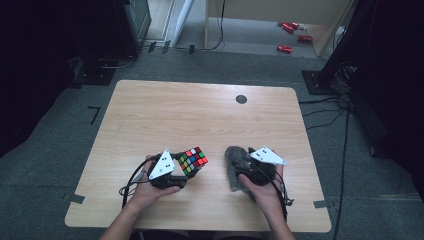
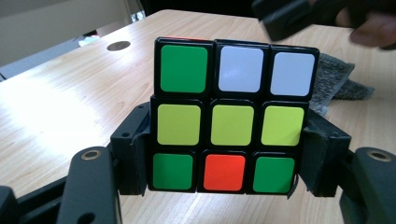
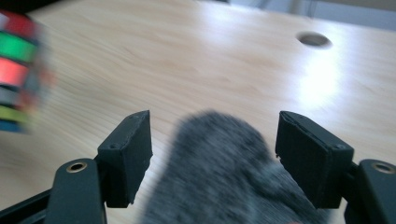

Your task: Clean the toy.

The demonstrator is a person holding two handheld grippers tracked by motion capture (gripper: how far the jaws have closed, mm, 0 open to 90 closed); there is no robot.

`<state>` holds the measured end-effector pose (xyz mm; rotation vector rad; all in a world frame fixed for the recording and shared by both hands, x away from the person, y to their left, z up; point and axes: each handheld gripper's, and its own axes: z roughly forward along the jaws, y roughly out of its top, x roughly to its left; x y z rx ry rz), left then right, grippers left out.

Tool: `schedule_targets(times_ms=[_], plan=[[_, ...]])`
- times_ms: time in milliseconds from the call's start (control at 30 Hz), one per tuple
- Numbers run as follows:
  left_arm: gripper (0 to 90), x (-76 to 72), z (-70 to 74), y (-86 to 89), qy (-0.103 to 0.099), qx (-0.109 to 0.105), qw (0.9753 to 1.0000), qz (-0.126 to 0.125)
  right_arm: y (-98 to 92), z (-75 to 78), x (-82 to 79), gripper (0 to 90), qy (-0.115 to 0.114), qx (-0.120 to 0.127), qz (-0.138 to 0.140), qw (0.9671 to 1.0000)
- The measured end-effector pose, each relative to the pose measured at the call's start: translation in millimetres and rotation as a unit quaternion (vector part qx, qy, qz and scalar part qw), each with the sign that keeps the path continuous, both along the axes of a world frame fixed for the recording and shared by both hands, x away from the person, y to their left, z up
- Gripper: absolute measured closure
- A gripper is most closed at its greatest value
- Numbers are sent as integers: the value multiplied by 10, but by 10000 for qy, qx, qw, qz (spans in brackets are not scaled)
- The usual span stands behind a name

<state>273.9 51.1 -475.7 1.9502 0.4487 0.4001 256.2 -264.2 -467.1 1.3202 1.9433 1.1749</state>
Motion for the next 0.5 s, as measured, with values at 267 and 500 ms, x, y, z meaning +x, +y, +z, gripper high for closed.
schedule_targets(times_ms=[267,500], plan=[[327,26,-3,25,99,-2,9999,95,-34,-379,119,363,757,-355,-166,9964],[327,28,17,35,250,-114,9996,33,-28,-490,123,603,941,-318,16,9951]])
